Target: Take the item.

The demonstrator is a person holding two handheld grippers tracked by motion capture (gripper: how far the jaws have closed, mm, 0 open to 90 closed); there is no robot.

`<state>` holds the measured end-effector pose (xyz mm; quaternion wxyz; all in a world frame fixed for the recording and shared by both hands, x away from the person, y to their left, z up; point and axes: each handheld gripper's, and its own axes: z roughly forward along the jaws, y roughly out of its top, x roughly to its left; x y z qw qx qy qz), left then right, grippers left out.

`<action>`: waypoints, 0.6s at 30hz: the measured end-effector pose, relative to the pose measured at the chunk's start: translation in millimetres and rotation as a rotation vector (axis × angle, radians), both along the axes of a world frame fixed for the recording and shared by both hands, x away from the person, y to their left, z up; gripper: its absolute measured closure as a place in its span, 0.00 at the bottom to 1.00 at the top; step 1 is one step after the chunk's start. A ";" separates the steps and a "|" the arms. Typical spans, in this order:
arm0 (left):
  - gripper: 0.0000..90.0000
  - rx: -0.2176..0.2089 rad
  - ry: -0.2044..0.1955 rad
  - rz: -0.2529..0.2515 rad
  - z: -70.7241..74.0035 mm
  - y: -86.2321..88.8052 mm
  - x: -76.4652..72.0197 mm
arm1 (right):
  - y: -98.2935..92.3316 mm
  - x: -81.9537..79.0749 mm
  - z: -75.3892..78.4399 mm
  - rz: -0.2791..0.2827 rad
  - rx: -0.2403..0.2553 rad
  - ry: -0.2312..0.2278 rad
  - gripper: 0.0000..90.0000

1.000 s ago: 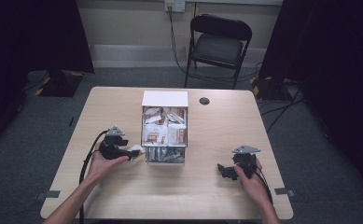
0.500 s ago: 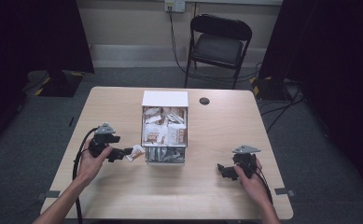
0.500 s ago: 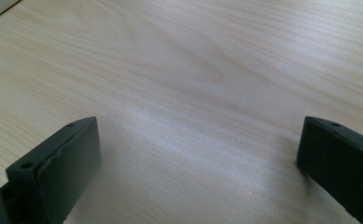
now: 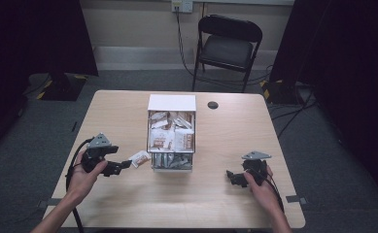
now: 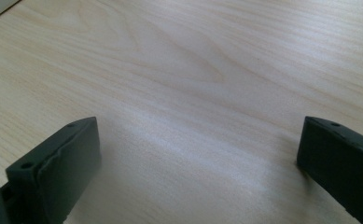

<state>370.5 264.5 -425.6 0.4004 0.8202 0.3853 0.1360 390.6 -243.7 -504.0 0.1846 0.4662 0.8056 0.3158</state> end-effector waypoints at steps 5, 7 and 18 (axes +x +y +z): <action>0.23 0.031 0.021 0.047 -7.6 14.4 -1.8 | 0.0 0.0 0.0 0.000 0.000 0.000 0.00; 0.23 0.049 0.034 0.071 -13.7 21.1 -2.6 | 0.1 0.0 0.0 -0.002 0.001 0.000 0.00; 0.22 0.070 0.117 0.274 -46.4 66.8 -5.9 | 0.0 0.0 0.0 0.000 0.000 0.000 0.00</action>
